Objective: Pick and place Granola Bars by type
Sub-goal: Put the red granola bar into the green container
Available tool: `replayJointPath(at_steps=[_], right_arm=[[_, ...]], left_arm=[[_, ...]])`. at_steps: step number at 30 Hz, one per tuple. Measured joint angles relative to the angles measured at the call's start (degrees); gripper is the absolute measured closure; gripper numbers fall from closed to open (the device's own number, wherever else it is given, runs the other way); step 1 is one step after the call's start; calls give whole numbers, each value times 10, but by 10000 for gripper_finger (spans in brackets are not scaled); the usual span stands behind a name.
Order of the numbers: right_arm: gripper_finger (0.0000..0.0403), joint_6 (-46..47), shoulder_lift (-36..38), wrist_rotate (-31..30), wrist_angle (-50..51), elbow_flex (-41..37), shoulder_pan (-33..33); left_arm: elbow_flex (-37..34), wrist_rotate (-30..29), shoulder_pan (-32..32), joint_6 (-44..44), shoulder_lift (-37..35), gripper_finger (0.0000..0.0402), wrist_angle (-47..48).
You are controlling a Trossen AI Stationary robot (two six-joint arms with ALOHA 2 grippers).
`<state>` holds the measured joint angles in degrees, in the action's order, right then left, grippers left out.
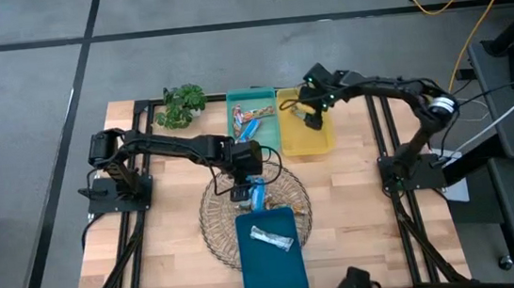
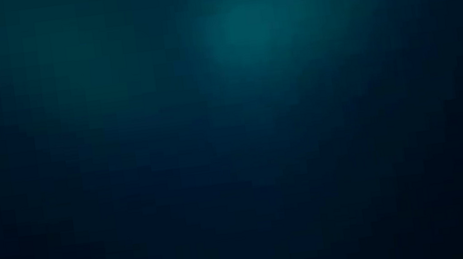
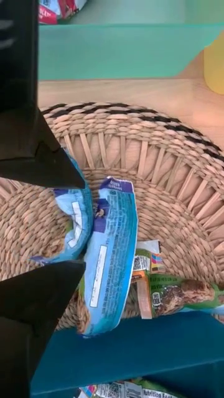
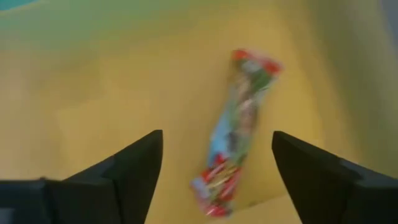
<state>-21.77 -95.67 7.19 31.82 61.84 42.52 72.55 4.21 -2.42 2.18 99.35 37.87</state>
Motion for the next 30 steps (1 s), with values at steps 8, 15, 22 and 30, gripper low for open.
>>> replayJointPath(at_steps=[8, 15, 22, 30], right_arm=[[85, 0, -97, -15, 3, 52, 26], [130, -4, -124, -15, 7, 58, 27], [229, -3, -126, -16, 10, 58, 28], [340, -4, -112, -16, 32, 58, 28]], left_arm=[[0, -1, 0, -9, 0, 214, 0], [0, -1, 0, -19, 0, 216, 0], [0, -1, 0, -20, 0, 215, 0], [0, -1, 0, -20, 0, 219, 0]])
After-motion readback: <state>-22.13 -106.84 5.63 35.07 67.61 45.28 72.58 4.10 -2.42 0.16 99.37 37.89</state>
